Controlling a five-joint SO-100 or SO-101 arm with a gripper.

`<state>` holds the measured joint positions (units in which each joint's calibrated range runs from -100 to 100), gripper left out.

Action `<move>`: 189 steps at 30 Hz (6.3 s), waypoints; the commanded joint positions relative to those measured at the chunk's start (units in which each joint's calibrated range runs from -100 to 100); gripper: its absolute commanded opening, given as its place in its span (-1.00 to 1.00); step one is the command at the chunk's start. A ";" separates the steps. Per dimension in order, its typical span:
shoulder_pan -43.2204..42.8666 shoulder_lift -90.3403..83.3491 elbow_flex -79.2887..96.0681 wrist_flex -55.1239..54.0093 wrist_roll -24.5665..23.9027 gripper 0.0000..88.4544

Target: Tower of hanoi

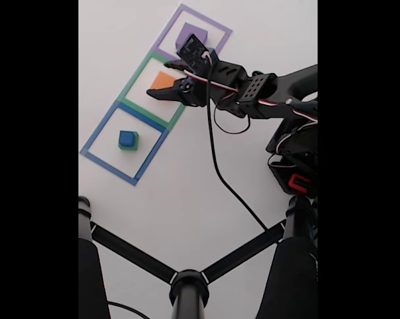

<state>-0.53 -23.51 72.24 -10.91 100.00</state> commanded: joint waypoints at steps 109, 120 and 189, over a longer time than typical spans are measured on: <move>-22.30 37.77 -6.68 -47.16 0.00 -0.21; -22.76 37.94 -6.13 -46.67 0.00 -0.39; -10.33 -1.01 -86.28 99.91 0.00 -0.96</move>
<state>-13.06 -22.58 0.70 76.57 100.00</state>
